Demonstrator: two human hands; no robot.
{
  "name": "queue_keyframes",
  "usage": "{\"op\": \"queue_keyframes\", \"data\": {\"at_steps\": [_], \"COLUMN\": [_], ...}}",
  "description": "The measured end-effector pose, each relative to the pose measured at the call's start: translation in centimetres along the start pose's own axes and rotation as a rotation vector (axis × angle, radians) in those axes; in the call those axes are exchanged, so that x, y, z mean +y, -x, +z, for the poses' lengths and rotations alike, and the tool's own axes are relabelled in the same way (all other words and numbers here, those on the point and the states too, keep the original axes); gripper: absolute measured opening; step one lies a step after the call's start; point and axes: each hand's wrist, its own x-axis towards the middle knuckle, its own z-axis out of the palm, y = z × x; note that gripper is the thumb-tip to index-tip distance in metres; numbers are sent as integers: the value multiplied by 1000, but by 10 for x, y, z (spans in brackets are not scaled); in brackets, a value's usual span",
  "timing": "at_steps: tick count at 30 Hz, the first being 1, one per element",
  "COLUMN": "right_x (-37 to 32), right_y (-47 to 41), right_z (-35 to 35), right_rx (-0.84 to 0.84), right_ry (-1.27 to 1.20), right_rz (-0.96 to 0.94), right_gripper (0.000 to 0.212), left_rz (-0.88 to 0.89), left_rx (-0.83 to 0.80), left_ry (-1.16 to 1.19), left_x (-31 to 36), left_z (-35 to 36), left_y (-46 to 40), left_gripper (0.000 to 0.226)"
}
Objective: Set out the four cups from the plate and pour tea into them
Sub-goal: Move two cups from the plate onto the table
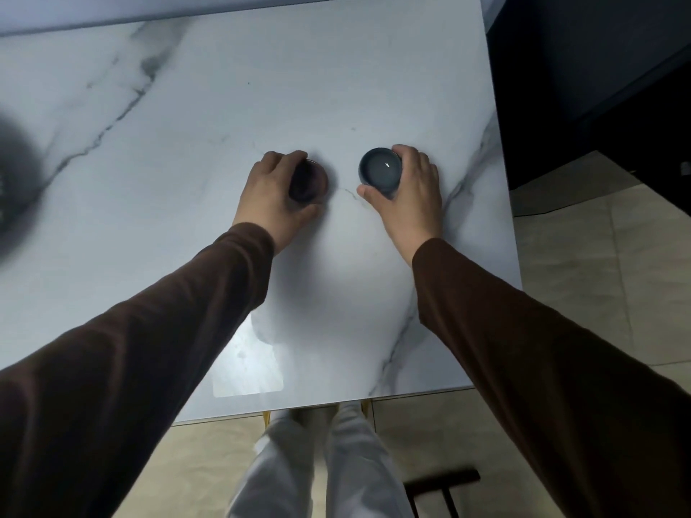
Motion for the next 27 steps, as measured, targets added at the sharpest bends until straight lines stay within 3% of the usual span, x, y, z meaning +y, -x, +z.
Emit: {"op": "queue_keyframes", "data": {"at_steps": [7,15,27], "right_x": [-5,-48,-180], "right_y": [8,58,166], "right_z": [-10,-31,37], "right_rx": [-50,28,-174], "right_ry": [45,192,269], "right_rz": [15,-163,-275], "right_gripper": [86,59,49], "left_rz": [-58,-75,-143], "left_rx": [3,98,145], "left_ry": [21,21,-7], "left_x": [2,-17,-127], "left_z": [-8,-45,-139], "left_y": [9,70,186], "left_gripper": [82,68,55]}}
